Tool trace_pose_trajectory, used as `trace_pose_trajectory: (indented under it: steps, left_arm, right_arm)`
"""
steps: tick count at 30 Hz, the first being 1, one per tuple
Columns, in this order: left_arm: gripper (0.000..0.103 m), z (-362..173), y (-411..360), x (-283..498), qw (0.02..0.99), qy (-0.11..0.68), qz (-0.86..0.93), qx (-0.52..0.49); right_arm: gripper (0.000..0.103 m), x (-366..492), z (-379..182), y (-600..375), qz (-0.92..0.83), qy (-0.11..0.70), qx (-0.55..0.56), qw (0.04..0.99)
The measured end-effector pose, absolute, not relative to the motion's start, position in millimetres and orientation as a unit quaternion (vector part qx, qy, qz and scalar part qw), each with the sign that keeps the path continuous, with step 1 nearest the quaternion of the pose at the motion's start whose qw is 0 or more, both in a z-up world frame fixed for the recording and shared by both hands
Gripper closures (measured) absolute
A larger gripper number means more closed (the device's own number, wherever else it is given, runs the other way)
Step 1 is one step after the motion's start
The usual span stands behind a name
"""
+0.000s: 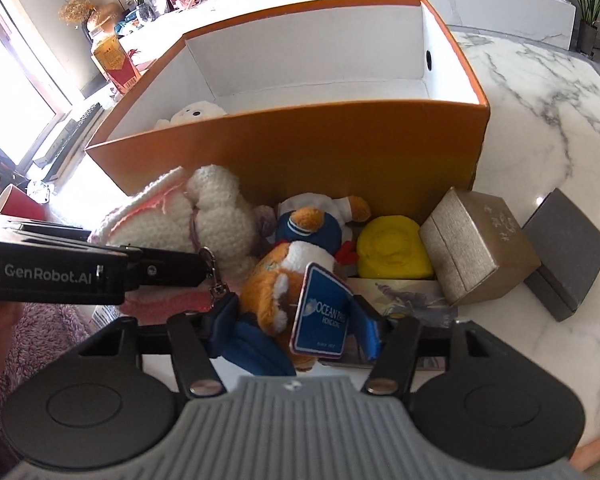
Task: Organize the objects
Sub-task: 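Lift the bunny and bear and carry both over the box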
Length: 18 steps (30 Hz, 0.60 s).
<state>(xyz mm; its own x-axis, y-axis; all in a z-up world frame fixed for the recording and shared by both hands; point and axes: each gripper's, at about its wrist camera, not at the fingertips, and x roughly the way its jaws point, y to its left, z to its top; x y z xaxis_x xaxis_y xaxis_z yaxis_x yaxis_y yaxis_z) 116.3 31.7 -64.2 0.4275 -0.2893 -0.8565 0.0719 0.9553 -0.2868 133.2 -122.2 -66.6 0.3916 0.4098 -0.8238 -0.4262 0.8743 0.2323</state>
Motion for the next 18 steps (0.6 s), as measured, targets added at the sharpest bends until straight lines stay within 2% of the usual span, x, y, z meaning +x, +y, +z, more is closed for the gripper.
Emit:
trace_pose_trajectory:
  steps: [9,18]
  left_arm:
    - [0.055,-46.9,34.7,99.3,0.854,0.496,-0.102,-0.119]
    - [0.055,-20.1,31.9,81.5,0.871,0.462,-0.115,-0.125]
  right_arm:
    - [0.057,123.7,-51.1,-123.6,0.231,0.474,-0.027,0.849]
    - [0.059,107.7,-26.6,-126.3,0.224,0.446,-0.040,0.866]
